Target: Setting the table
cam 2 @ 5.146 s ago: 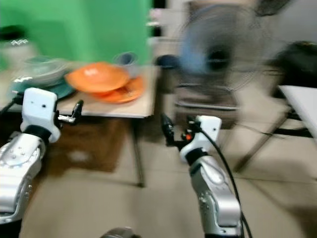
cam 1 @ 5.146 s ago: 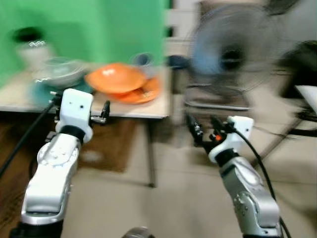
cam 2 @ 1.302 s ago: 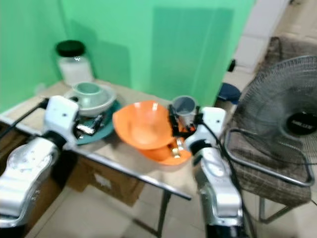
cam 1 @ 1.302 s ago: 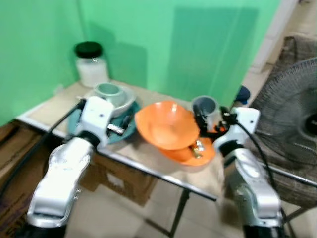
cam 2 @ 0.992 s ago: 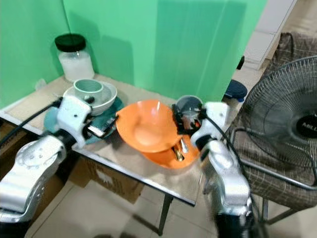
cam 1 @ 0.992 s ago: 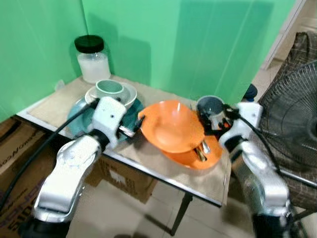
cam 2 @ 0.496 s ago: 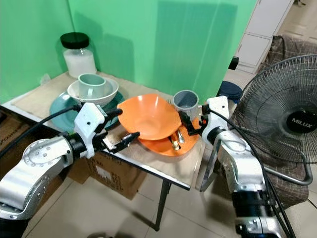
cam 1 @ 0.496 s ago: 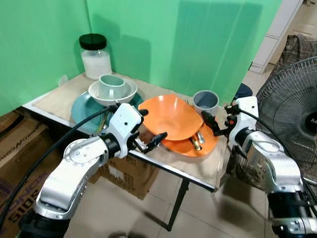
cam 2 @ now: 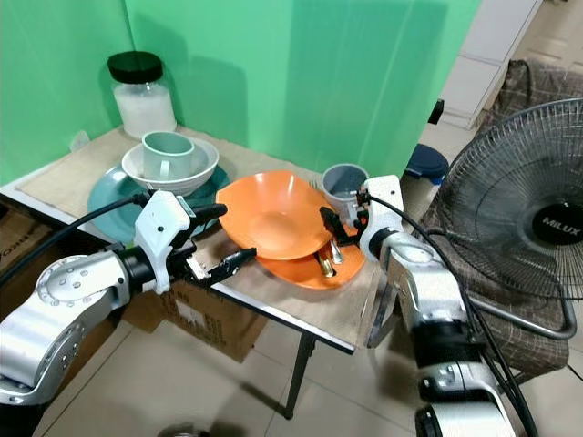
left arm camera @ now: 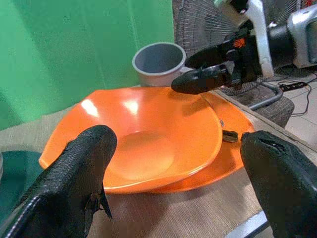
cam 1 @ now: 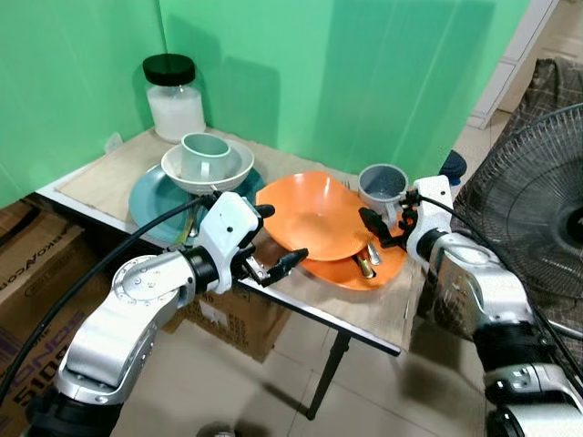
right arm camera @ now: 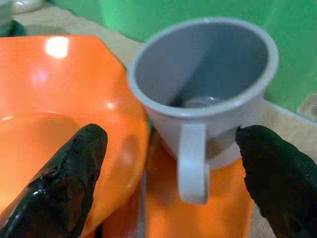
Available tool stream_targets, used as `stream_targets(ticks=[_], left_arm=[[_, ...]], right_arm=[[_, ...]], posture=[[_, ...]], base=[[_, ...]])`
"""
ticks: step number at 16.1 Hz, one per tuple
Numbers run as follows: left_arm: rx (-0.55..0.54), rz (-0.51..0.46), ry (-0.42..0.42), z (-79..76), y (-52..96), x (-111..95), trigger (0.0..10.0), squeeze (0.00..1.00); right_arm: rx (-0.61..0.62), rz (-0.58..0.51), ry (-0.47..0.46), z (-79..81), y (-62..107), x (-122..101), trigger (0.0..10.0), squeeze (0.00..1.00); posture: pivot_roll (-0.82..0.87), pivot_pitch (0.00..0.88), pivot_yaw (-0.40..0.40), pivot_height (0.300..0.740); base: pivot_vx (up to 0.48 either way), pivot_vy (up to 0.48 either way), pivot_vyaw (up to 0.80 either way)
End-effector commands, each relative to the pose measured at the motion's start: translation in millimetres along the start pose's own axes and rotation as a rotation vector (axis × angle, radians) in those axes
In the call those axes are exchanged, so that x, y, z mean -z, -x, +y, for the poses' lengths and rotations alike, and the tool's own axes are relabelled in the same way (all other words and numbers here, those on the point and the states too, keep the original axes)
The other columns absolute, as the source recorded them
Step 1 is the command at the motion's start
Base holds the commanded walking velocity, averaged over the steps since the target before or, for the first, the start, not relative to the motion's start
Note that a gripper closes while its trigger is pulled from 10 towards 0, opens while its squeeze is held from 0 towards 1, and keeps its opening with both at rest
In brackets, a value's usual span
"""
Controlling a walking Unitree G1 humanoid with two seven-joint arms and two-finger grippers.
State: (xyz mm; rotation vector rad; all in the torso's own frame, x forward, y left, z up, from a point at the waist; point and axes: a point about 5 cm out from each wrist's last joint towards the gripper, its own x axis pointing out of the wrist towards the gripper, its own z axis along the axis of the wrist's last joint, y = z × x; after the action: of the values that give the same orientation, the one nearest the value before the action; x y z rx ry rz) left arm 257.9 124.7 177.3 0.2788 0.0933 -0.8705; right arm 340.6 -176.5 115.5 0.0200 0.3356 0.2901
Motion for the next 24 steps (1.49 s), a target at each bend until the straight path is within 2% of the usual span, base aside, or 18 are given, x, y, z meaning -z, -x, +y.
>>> stream_targets(ticks=[1,3,4,5,7,8,9,10,11,12,15,24], left_arm=[[0.016,-0.007,-0.012,-2.8,0.5,-3,10.0,0.00],[0.020,-0.007,-0.013,-3.0,0.4,-4,10.0,0.00],[0.020,-0.008,-0.013,-2.9,0.2,-4,10.0,0.00],[0.021,-0.008,-0.014,-2.9,0.2,-5,10.0,0.00],[0.020,-0.007,-0.016,-2.6,0.1,-5,10.0,0.00],[0.019,-0.008,-0.017,-2.6,0.1,-5,10.0,0.00],[0.019,-0.008,-0.019,-2.6,0.0,-5,10.0,0.00],[0.020,-0.008,-0.019,-2.7,0.0,-5,10.0,0.00],[0.022,-0.007,-0.019,-2.9,0.1,-5,10.0,0.00],[0.023,-0.006,-0.019,-3.2,0.1,-5,10.0,0.00],[0.031,-0.006,-0.018,-4.4,0.6,-5,10.0,0.00],[0.040,-0.003,-0.025,-4.6,1.1,-5,10.0,0.00]], right_arm=[[0.037,-0.009,-0.020,-8.3,1.2,-2,9.0,0.00],[0.061,-0.003,-0.028,-12.1,1.2,0,9.0,0.00],[0.074,-0.004,-0.032,-13.8,0.4,0,9.7,0.00],[0.089,-0.010,-0.042,-15.5,-0.4,0,10.0,0.00],[0.096,-0.018,-0.053,-16.6,-2.7,-1,10.0,0.00],[0.100,-0.016,-0.052,-17.0,-3.9,0,9.1,0.00],[0.103,-0.015,-0.052,-17.4,-5.3,1,4.4,0.00],[0.105,-0.014,-0.052,-17.5,-6.1,1,3.0,0.00],[0.105,-0.011,-0.055,-17.4,-8.1,2,1.1,0.00],[0.105,-0.010,-0.055,-17.3,-8.7,2,0.4,0.00],[0.100,-0.011,-0.068,-17.4,-10.4,3,0.0,0.00],[0.078,-0.003,-0.075,-17.0,-13.4,5,0.0,0.00]], posture=[[0.11,0.000,-0.088,0.740],[0.11,0.000,-0.088,0.740],[0.11,0.000,-0.086,0.740],[0.11,0.000,-0.086,0.740],[0.11,0.000,-0.086,0.740],[0.11,0.000,-0.086,0.740],[0.11,0.000,-0.086,0.740],[0.11,0.000,-0.086,0.740],[0.11,0.000,-0.086,0.740],[0.11,0.000,-0.087,0.740],[0.11,0.000,-0.089,0.740],[0.11,0.000,-0.088,0.740]], base=[[0.000,0.000,0.00],[0.000,0.000,0.00],[0.000,0.000,0.00],[0.000,0.000,0.00],[0.000,0.000,0.00],[0.000,0.000,0.00],[0.000,0.000,0.00],[0.000,0.000,0.00],[0.000,0.000,0.00],[0.000,0.000,0.00],[0.000,0.000,0.00],[0.000,0.000,0.00]])
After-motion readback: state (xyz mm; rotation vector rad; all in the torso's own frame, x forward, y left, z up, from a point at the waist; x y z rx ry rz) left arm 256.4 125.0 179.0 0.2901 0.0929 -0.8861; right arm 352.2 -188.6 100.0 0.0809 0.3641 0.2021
